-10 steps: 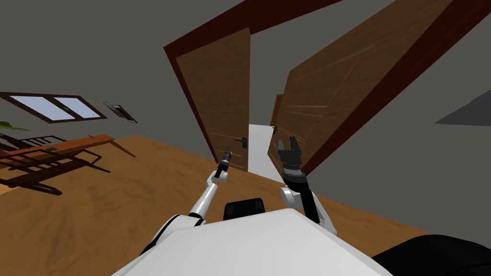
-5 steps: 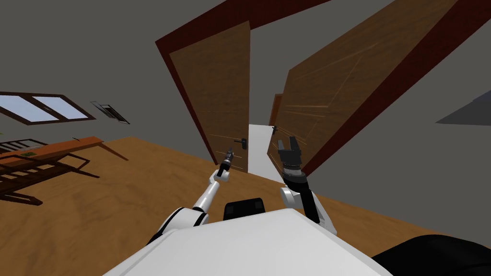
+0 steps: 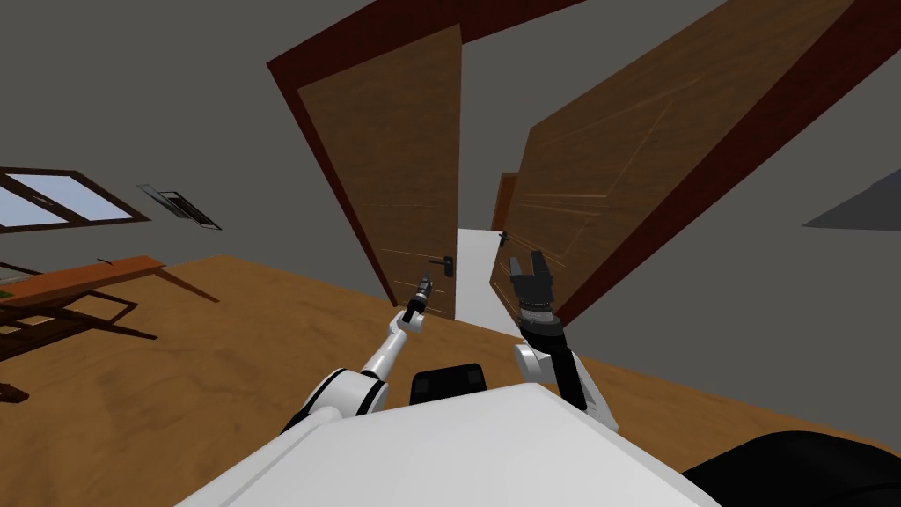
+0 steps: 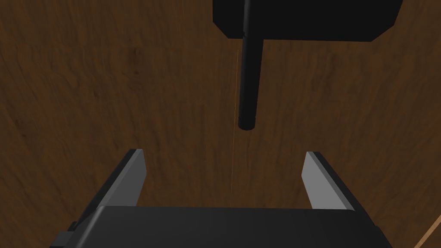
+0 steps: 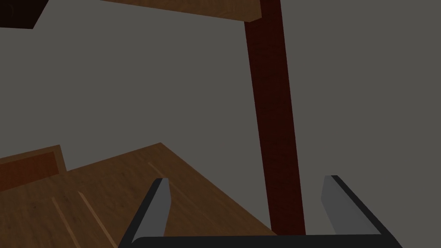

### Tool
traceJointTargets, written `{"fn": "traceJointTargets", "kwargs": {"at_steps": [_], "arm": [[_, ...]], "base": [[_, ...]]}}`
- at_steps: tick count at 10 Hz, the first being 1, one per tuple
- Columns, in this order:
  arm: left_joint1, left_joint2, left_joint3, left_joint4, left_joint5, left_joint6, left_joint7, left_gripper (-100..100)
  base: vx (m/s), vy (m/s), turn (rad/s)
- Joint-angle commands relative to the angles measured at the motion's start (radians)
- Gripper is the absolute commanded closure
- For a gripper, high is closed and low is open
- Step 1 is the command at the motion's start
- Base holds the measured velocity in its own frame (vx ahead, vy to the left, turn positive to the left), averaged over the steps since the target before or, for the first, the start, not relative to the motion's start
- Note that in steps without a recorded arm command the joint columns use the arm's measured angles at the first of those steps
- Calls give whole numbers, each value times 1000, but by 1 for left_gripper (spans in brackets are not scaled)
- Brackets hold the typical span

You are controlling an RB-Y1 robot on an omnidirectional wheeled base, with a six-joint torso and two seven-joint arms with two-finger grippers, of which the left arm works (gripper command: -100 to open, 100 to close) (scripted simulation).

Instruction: Push the door open

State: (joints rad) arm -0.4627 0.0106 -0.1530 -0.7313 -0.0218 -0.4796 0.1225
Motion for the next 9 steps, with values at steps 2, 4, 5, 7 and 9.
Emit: {"fn": "traceJointTargets", "kwargs": {"at_steps": [2, 4, 5, 7, 9], "arm": [[-42, -18, -12, 75, 3, -1, -1, -100], [-50, -21, -14, 90, 4, -2, -1, -100], [-62, -27, -16, 112, 5, -3, -1, -100], [-74, -33, -19, 134, 6, -4, -1, -100], [-70, 0, -15, 127, 7, -4, -3, -100]], "base": [[97, 50, -84], [52, 37, -15], [43, 25, -43], [41, 28, -27], [62, -9, -18]]}}
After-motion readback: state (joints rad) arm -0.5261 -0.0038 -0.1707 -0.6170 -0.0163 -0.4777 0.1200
